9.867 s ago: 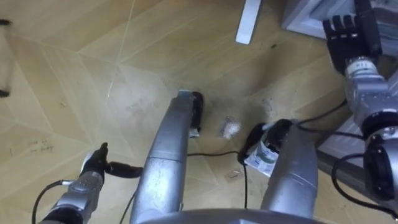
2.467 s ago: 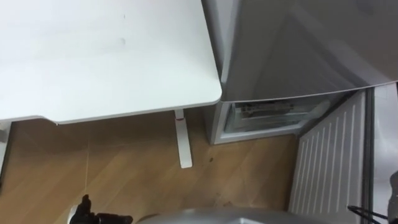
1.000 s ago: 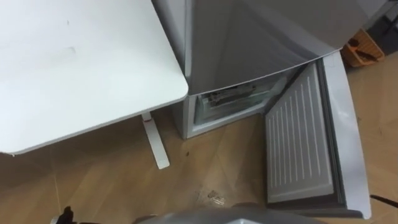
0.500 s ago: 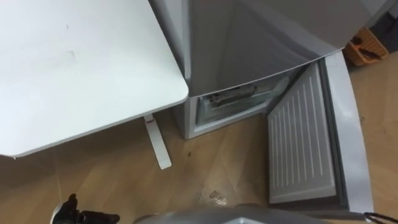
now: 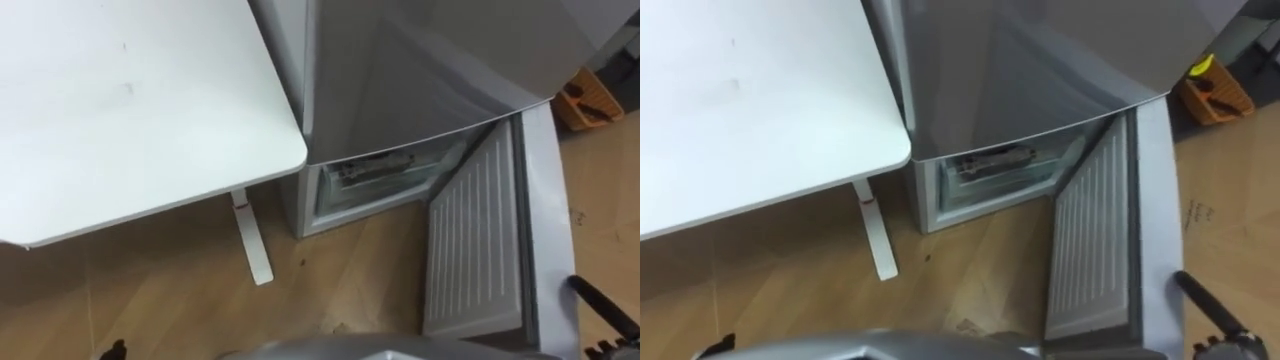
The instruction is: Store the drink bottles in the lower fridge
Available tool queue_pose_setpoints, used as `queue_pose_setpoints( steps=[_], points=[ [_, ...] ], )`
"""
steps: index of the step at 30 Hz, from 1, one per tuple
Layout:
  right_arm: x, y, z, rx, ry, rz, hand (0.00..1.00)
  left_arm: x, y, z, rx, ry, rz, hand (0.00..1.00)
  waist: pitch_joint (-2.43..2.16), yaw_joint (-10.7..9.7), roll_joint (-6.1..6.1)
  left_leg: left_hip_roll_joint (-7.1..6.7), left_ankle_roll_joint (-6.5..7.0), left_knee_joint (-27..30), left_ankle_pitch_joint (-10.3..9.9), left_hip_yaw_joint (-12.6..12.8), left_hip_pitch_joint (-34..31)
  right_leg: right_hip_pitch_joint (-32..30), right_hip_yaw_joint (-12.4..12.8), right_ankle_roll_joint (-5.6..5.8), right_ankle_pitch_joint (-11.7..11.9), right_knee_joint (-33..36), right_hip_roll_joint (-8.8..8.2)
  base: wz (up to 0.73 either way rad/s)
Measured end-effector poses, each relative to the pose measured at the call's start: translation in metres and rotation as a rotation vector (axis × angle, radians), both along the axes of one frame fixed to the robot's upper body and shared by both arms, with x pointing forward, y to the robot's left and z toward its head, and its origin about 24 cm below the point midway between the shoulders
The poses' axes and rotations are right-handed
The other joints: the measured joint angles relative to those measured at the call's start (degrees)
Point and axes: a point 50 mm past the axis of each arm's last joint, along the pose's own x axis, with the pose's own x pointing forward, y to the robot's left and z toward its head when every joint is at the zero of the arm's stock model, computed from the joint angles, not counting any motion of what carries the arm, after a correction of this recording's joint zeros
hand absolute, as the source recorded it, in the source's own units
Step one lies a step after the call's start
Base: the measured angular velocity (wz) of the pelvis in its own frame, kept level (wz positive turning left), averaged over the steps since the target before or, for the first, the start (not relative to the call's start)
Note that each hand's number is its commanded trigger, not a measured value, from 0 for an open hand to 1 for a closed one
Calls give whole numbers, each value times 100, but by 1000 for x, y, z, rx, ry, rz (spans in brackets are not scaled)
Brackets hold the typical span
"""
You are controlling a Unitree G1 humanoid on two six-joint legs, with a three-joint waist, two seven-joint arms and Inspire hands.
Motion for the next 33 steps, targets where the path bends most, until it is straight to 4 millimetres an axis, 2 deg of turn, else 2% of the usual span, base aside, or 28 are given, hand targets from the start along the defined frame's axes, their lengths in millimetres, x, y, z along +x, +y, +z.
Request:
queue_pose_setpoints(
  steps=[3, 6, 8, 9, 10, 11, 12, 13, 14, 15, 17, 18, 19, 20, 22, 26, 30, 33],
  points=[
    [4, 7, -3, 43, -35, 99, 0, 1, -2, -1, -12, 10, -19, 0, -5, 20, 16, 3, -1, 13, 1, -34, -7, -7, -9, -6, 9, -5, 6, -3],
    [21, 19, -4, 69, -66, 305, 0, 7, -3, -2, -14, 17, -47, 0, -8, 156, 13, 13, 0, 23, 1, -1, -57, -92, 30, -15, 41, 9, 17, -16],
    [56, 48, 0, 99, -163, 573, 0, 22, -10, -3, -29, 3, -122, 0, -26, 332, -8, 34, 0, 99, 0, -2, -192, -221, 58, -32, 84, 54, 37, -16],
    [69, 60, 5, 111, -219, 657, 0, 28, -11, -3, -33, -6, -142, 0, -12, 387, 16, 48, -1, 115, 0, 1, -233, -265, 55, -41, 103, 67, 50, -17],
    [91, 93, 16, 133, -300, 831, 0, 39, -15, -4, -41, -13, -196, 0, -11, 544, 19, 93, -14, 173, -2, 5, -310, -334, 27, -73, 143, 82, 87, -15],
    [93, 110, 21, 142, -307, 884, 0, 51, -18, -3, -49, -30, -240, 0, -19, 764, -5, 144, -41, 222, -13, 1, -387, -408, -30, -106, 170, 100, 131, -13],
    [92, 117, 25, 154, -331, 934, 0, 59, -20, -3, -48, -43, -261, 0, -16, 838, -3, 156, -49, 220, -11, -6, -409, -439, -48, -119, 178, 104, 144, -16],
    [95, 141, 37, 205, -412, 1053, 0, 67, -23, -3, -48, -46, -301, 0, -8, 998, 10, 195, -82, 211, 8, -3, -411, -464, -76, -155, 200, 102, 184, -23],
    [101, 172, 49, 286, -522, 1185, 0, 69, -25, -4, -49, -27, -332, 0, 1, 1177, 48, 242, -114, 214, 3, -20, -381, -466, -117, -192, 223, 103, 236, -27],
    [105, 193, 58, 345, -600, 1265, 0, 71, -27, -5, -51, -17, -347, 0, 4, 1275, 79, 268, -130, 224, -6, -24, -373, -463, -130, -207, 232, 101, 261, -14],
    [127, 274, 92, 617, -911, 1486, 0, 81, -36, -8, -56, -2, -417, 0, 7, 1429, 168, 288, -155, 205, -8, -207, -408, -438, -278, -228, 236, 102, 280, 20],
    [131, 292, 101, 679, -974, 1521, 0, 82, -38, -8, -57, -5, -429, 0, 9, 1479, 181, 281, -161, 196, -2, -230, -410, -449, -292, -231, 234, 99, 279, 28],
    [140, 319, 120, 760, -1081, 1601, 0, 87, -42, -8, -52, -14, -453, 0, 16, 1590, 205, 263, -159, 203, 3, -300, -450, -465, -350, -232, 232, 85, 263, 32],
    [144, 334, 133, 818, -1151, 1658, 0, 86, -43, -8, -47, -3, -460, 0, 10, 1649, 191, 225, -141, 188, 31, -400, -474, -463, -444, -227, 222, 76, 223, 34],
    [147, 343, 142, 852, -1196, 1724, 0, 81, -47, -10, -49, 23, -473, 0, 5, 1730, 163, 161, -109, 189, 70, -509, -486, -443, -535, -202, 206, 90, 164, 32],
    [141, 349, 131, 933, -1129, 1771, 0, 84, -47, -8, -35, 16, -464, 0, 17, 1743, 112, 87, -65, 198, 95, -598, -632, -494, -608, -177, 211, 110, 86, 10],
    [140, 348, 126, 950, -1082, 1788, 0, 94, -49, -6, -38, -13, -459, 0, 29, 1726, 129, 88, -61, 196, 97, -599, -673, -534, -623, -174, 211, 110, 84, -1],
    [140, 339, 120, 929, -1044, 1808, 0, 96, -50, -6, -48, -23, -443, 0, 48, 1724, 161, 87, -56, 169, 100, -587, -653, -534, -619, -172, 210, 109, 84, 0]
  ],
)
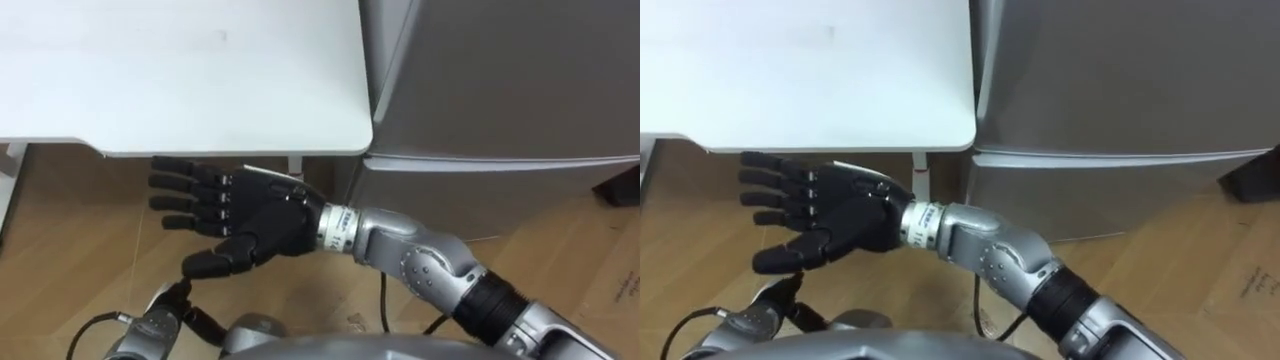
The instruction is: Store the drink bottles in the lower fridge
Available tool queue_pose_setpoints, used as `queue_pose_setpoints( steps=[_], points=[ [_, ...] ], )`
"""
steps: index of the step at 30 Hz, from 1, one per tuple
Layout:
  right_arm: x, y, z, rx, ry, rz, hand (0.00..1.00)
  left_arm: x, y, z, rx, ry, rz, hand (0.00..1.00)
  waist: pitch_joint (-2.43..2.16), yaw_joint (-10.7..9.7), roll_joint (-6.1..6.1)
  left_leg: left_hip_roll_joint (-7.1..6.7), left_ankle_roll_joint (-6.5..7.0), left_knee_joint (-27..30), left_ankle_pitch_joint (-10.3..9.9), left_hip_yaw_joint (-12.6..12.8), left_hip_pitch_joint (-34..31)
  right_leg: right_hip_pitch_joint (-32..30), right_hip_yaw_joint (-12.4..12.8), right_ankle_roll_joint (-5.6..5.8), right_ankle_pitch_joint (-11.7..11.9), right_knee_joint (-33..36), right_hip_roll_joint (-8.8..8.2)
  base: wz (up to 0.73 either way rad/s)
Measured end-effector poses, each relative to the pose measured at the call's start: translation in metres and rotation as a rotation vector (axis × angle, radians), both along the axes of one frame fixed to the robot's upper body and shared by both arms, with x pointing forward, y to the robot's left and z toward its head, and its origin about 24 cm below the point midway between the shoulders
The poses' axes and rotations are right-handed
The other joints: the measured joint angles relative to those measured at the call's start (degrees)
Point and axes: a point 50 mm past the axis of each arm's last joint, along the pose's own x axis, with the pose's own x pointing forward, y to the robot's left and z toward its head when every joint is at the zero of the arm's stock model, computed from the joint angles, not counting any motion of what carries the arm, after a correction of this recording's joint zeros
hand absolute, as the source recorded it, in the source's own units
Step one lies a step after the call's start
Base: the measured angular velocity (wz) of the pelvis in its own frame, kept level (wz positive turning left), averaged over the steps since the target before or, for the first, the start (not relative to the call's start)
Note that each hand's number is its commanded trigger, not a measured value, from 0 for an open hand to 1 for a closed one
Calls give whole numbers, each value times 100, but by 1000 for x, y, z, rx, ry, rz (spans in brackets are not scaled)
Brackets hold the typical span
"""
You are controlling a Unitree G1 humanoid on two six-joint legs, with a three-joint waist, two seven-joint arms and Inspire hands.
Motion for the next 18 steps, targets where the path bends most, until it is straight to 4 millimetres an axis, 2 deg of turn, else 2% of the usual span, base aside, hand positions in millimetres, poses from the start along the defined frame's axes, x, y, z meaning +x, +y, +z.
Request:
queue_pose_setpoints(
  steps=[3, 5, 6, 8, 9, 11, 12, 14, 16, 17, 18],
  points=[
    [1, -16, -10, -89, -22, 11, 0, -4, 1, -1, -15, 2, 53, 0, 0, -23, -2, -5, 1, 17, 1, -14, -2, 16, -33, 0, 0, 0, -11, 2],
    [1, -35, -30, -238, -35, 10, 0, -10, 3, -1, -21, 7, 83, 0, -22, -33, -51, -44, 13, 36, 7, -46, -13, 2, -113, 30, -37, 67, -72, 9],
    [1, -42, -37, -282, -33, 9, 0, -11, 4, -1, -19, 12, 89, 0, -19, -64, -56, -74, 19, 41, 11, -74, -17, 4, -131, 45, -68, 102, -106, 23],
    [-7, -78, -69, -488, 14, -32, 0, -17, 5, -3, -28, 24, 139, 0, -39, -130, -109, -194, 98, 70, 18, -195, -24, 53, -200, 118, -118, 136, -227, 30],
    [-9, -89, -77, -545, 30, -43, 0, -20, 5, -3, -32, 27, 155, 0, -34, -142, -109, -227, 124, 90, 9, -203, -29, 47, -224, 138, -130, 187, -271, 24],
    [-24, -132, -105, -762, 119, -90, 0, -26, 7, -5, -33, 51, 184, 0, -41, -256, -133, -419, 282, 286, -78, -352, -164, -11, -305, 275, -217, 381, -479, 29],
    [-28, -140, -109, -812, 131, -90, 0, -28, 7, -6, -36, 54, 189, 0, -33, -260, -147, -474, 328, 322, -103, -356, -181, -38, -302, 314, -240, 448, -543, 19],
    [-42, -176, -122, -994, 181, -98, 0, -38, 8, -8, -45, 77, 230, 0, -36, -361, -164, -652, 522, 466, -225, -390, -246, -202, -287, 392, -278, 923, -776, 11],
    [-52, -190, -130, -1069, 226, -106, 0, -43, 10, -9, -40, 95, 242, 0, -35, -489, -169, -749, 640, 615, -295, -502, -239, -349, -277, 404, -238, 1479, -931, 34],
    [-64, -197, -136, -1100, 275, -119, 0, -43, 11, -8, -39, 94, 248, 0, -32, -513, -152, -803, 714, 700, -341, -620, -214, -374, -232, 399, -176, 1733, -994, 45],
    [-70, -201, -138, -1115, 302, -125, 0, -42, 11, -8, -40, 91, 249, 0, -42, -520, -149, -814, 751, 758, -365, -671, -213, -381, -178, 405, -116, 1822, -997, 48]
  ],
)
